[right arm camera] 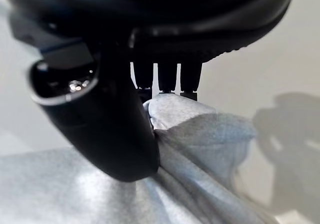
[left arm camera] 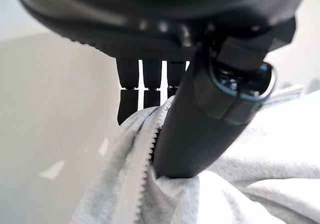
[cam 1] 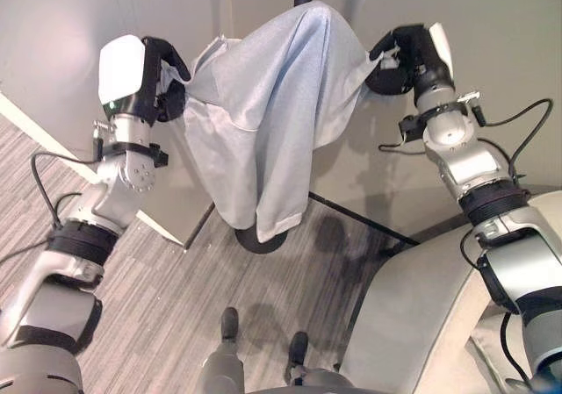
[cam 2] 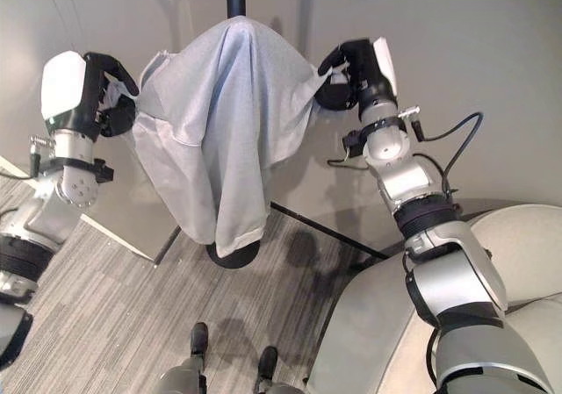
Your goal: Hang the clothes on the sofa on the clothes rack.
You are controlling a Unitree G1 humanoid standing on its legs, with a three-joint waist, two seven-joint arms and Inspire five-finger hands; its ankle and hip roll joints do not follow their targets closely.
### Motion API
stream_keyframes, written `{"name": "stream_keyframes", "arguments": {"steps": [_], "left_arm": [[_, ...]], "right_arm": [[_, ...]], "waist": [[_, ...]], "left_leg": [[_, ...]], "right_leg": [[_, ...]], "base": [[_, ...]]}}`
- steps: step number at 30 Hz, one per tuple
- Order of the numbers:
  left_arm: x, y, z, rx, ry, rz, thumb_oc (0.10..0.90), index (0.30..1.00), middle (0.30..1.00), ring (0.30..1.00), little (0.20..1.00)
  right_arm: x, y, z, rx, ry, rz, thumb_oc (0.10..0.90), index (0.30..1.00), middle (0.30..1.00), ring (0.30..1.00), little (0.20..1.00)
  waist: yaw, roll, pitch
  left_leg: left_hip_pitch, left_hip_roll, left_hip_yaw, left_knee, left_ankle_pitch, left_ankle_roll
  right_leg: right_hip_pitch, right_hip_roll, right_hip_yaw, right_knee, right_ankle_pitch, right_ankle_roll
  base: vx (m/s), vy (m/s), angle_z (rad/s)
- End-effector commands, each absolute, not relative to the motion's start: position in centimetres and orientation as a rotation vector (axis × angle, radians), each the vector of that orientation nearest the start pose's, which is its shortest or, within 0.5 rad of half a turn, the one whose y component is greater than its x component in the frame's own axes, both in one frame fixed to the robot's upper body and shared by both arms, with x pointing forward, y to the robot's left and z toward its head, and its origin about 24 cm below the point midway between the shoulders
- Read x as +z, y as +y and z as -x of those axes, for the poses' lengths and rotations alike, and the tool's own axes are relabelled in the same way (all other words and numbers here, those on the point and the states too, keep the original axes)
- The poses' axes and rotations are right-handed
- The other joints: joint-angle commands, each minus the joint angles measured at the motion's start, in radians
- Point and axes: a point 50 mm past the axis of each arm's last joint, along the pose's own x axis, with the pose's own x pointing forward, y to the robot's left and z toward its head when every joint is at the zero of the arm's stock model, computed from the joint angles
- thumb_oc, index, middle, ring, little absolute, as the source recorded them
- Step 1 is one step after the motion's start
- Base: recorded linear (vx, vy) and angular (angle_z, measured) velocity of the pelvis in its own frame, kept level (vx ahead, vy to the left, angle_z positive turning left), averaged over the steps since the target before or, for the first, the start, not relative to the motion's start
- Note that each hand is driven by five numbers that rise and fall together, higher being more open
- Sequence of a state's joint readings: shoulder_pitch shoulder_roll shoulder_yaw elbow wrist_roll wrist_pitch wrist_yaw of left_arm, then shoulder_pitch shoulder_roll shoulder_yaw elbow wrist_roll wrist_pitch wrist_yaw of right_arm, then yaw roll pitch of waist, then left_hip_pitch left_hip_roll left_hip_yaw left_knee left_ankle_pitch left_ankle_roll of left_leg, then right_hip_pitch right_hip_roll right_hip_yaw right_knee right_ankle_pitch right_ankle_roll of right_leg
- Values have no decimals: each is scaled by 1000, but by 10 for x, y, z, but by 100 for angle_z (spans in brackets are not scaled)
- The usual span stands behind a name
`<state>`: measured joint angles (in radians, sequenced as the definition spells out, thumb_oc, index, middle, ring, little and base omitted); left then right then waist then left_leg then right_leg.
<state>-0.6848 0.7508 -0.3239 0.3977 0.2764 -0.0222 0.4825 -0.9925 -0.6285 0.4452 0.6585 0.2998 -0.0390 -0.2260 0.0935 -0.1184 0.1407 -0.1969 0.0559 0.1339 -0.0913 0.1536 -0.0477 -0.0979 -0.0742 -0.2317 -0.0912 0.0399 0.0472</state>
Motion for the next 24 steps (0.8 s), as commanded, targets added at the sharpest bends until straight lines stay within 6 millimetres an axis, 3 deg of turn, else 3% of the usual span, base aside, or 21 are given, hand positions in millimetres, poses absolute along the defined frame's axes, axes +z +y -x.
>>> {"name": "stream_keyframes", "arguments": {"steps": [1, 2, 3, 5, 8, 19, 21, 22, 24], "left_arm": [[238, 273, -341, 560, -565, -889, 400, 300, 300, 300, 300], [233, 273, -341, 543, -558, -857, 474, 411, 411, 411, 411], [227, 273, -339, 531, -547, -798, 800, 900, 900, 900, 900], [220, 273, -336, 500, -536, -722, 800, 900, 900, 900, 900], [216, 274, -334, 496, -526, -718, 800, 900, 900, 900, 900], [213, 290, -316, 516, -535, -661, 800, 900, 900, 900, 900], [196, 303, -288, 513, -532, -541, 800, 900, 900, 900, 900], [194, 303, -287, 511, -528, -541, 800, 900, 900, 900, 900], [173, 311, -270, 486, -471, -443, 800, 900, 900, 900, 900]], "right_arm": [[277, -231, -381, -234, -512, 451, 400, 300, 300, 300, 300], [270, -231, -380, -226, -500, 448, 420, 331, 331, 331, 331], [258, -233, -377, -219, -487, 431, 800, 900, 900, 900, 900], [244, -242, -369, -233, -484, 376, 800, 900, 900, 900, 900], [239, -245, -364, -239, -485, 352, 800, 900, 900, 900, 900], [249, -270, -334, -290, -600, 294, 800, 900, 900, 900, 900], [226, -293, -311, -298, -517, 447, 800, 900, 900, 900, 900], [225, -293, -310, -296, -514, 449, 800, 900, 900, 900, 900], [204, -307, -295, -306, -412, 593, 800, 900, 900, 900, 900]], "waist": [[19, -16, -22], [16, -13, -24], [10, -7, -27], [-3, 3, -41], [-6, 7, -48], [-29, 22, -83], [-35, 26, -84], [-35, 27, -87], [-41, 31, -83]], "left_leg": [[116, 8, 22, 4, -195, -33], [121, 6, 23, 4, -197, -32], [129, 6, 26, 4, -199, -31], [147, 6, 30, 4, -205, -29], [157, 5, 31, 4, -210, -28], [209, -1, 42, 4, -230, -23], [221, 0, 49, 4, -235, -20], [222, 0, 49, 4, -235, -20], [232, 1, 55, 4, -236, -17]], "right_leg": [[136, -86, -68, 4, -37, 117], [139, -86, -69, 4, -39, 116], [146, -90, -71, 4, -39, 116], [160, -93, -71, 4, -41, 116], [169, -94, -71, 4, -44, 116], [213, -101, -71, 4, -46, 119], [222, -106, -77, 4, -42, 120], [223, -106, -76, 4, -42, 120], [226, -109, -75, 4, -38, 121]], "base": [[10, 21, -9], [15, 20, -10], [29, 16, -13], [27, 2, -8], [20, -3, -6], [9, 0, -3], [0, 0, 0], [0, 0, 0], [-32, 9, -8]]}}
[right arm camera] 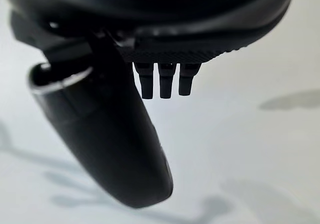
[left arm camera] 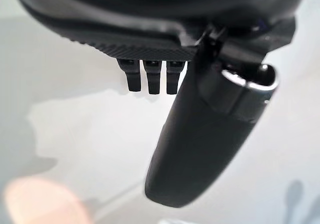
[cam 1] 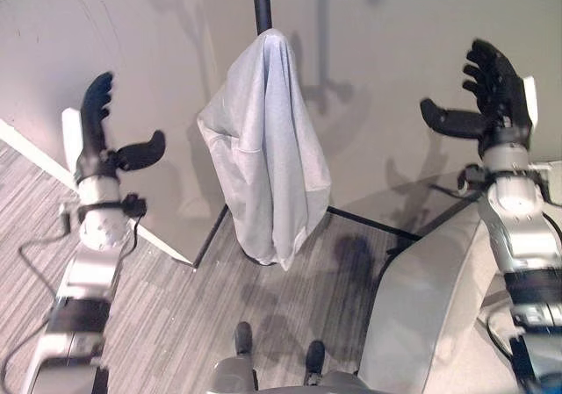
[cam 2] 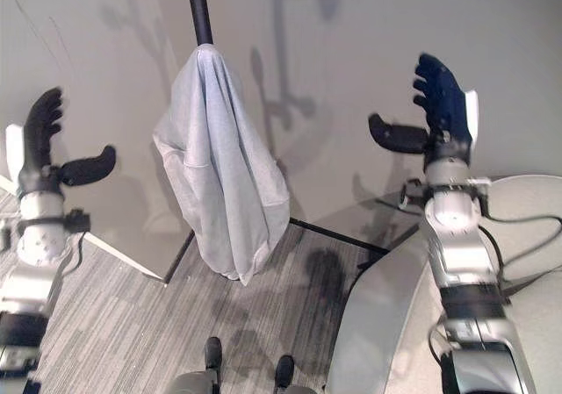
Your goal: Hang the clothes on the sofa on the clothes rack.
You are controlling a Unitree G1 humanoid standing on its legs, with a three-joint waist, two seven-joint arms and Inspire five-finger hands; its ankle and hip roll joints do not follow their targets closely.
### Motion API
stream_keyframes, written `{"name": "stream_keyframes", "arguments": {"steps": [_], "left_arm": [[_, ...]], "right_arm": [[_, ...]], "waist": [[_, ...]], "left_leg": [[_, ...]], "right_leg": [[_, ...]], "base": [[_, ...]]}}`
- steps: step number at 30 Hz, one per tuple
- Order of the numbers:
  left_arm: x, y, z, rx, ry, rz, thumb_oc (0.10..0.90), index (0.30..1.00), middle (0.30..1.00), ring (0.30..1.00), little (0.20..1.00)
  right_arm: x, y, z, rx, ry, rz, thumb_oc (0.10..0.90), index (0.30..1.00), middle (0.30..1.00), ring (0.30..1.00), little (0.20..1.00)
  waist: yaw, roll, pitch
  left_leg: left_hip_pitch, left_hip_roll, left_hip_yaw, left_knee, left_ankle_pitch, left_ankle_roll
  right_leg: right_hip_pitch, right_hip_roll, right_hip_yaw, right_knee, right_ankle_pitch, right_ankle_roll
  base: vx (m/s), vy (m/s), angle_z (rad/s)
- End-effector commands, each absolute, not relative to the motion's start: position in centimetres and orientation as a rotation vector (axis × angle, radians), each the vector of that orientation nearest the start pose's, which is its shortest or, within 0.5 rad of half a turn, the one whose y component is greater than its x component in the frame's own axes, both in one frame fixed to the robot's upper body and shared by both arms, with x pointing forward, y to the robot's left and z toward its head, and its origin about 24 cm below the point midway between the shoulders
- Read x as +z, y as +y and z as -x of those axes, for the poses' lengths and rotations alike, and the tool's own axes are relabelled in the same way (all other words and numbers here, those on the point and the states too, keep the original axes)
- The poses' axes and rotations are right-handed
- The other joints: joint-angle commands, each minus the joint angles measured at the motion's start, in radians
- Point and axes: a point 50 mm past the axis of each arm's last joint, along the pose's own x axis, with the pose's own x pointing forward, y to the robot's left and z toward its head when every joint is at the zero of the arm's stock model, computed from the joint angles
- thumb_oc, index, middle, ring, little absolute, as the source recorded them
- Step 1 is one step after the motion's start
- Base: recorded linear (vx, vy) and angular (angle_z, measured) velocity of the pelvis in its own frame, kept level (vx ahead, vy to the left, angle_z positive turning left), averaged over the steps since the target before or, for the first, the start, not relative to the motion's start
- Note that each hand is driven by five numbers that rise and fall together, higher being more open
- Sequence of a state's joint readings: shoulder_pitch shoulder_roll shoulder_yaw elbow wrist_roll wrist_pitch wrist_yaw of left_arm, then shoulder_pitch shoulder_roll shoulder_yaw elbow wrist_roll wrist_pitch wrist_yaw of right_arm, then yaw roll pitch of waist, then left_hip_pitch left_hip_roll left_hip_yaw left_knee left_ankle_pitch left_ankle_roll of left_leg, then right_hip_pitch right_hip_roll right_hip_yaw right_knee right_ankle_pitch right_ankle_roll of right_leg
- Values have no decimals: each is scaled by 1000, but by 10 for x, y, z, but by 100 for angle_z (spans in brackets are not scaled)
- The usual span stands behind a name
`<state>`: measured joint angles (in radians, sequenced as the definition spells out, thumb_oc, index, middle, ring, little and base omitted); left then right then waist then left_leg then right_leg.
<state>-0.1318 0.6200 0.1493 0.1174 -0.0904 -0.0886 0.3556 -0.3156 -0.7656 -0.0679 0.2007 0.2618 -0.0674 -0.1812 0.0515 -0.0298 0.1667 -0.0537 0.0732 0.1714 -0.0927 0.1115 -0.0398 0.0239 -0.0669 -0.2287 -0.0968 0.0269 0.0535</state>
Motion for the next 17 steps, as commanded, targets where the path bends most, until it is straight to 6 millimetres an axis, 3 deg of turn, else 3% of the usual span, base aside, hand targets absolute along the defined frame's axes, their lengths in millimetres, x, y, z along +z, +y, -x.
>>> {"name": "stream_keyframes", "arguments": {"steps": [1, 3, 4, 5, 6, 7, 8, 9, 11, 12, 13, 16, 17], "left_arm": [[158, 317, -261, 479, -417, -409, 800, 900, 900, 900, 900], [150, 319, -253, 467, -389, -392, 800, 900, 900, 900, 900], [117, 320, -233, 465, -293, -277, 800, 900, 900, 900, 900], [86, 312, -225, 439, -191, -196, 800, 900, 900, 900, 900], [73, 310, -219, 431, -136, -193, 800, 900, 900, 900, 900], [7, 289, -208, 406, 116, -83, 800, 900, 900, 900, 900], [-7, 280, -205, 378, 174, -68, 800, 900, 900, 900, 900], [-7, 280, -206, 378, 173, -68, 800, 900, 900, 900, 900], [-47, 251, -200, 276, 352, -43, 800, 900, 900, 900, 900], [-47, 251, -200, 276, 351, -42, 800, 900, 900, 900, 900], [-66, 238, -195, 224, 444, -66, 800, 900, 900, 900, 900], [-107, 212, -181, 119, 662, -160, 800, 900, 900, 900, 900], [-111, 209, -178, 102, 686, -182, 800, 900, 900, 900, 900]], "right_arm": [[184, -311, -285, -288, -336, 647, 800, 900, 900, 900, 900], [171, -312, -276, -278, -295, 664, 800, 900, 900, 900, 900], [118, -307, -255, -236, -143, 576, 800, 900, 900, 900, 900], [76, -295, -242, -187, -27, 500, 800, 900, 900, 900, 900], [61, -290, -235, -164, 25, 481, 800, 900, 900, 900, 900], [-1, -258, -215, -72, 230, 346, 800, 900, 900, 900, 900], [-18, -249, -210, -59, 288, 308, 800, 900, 900, 900, 900], [-18, -249, -210, -60, 287, 308, 800, 900, 900, 900, 900], [-56, -228, -204, -52, 429, 239, 800, 900, 900, 900, 900], [-56, -228, -204, -52, 428, 239, 800, 900, 900, 900, 900], [-74, -218, -199, -50, 509, 206, 800, 900, 900, 900, 900], [-115, -215, -172, -74, 752, 243, 800, 900, 900, 900, 900], [-120, -216, -167, -85, 784, 244, 800, 900, 900, 900, 900]], "waist": [[-7, -52, -102], [-8, -50, -103], [-15, -41, -98], [-20, -39, -91], [-22, -38, -90], [-30, -29, -90], [-31, -26, -89], [-32, -26, -90], [-37, -15, -84], [-37, -16, -87], [-42, -10, -84], [-58, -2, -91], [-61, -2, -92]], "left_leg": [[91, -16, 21, 5, -193, -23], [92, -16, 23, 5, -194, -22], [94, -16, 24, 5, -195, -19], [95, -15, 25, 5, -193, -18], [96, -15, 26, 5, -193, -17], [98, -14, 27, 5, -190, -13], [103, -13, 29, 5, -192, -13], [100, -14, 29, 5, -189, -13], [108, -12, 34, 5, -189, -11], [103, -12, 34, 5, -186, -10], [111, -12, 38, 5, -187, -10], [113, -16, 39, 5, -187, -10], [115, -16, 40, 5, -188, -10]], "right_leg": [[104, -118, -78, 9, -24, 116], [105, -118, -78, 9, -23, 115], [106, -122, -85, 9, -24, 114], [108, -123, -87, 9, -21, 111], [109, -124, -87, 9, -19, 110], [109, -126, -85, 9, -20, 106], [113, -126, -84, 9, -23, 106], [110, -126, -85, 9, -21, 105], [112, -124, -78, 9, -24, 104], [107, -125, -79, 9, -22, 103], [112, -123, -73, 9, -22, 102], [110, -121, -70, 9, -22, 99], [112, -120, -70, 9, -23, 99]], "base": [[-30, 10, -10], [-22, 3, -17], [-53, -11, -15], [-56, -8, -7], [-70, -14, -2], [-43, 0, -4], [-45, 0, -1], [0, 0, 0], [-44, 9, -4], [-45, 26, -3], [-41, 23, -7], [-27, 22, -13], [8, 6, -6]]}}
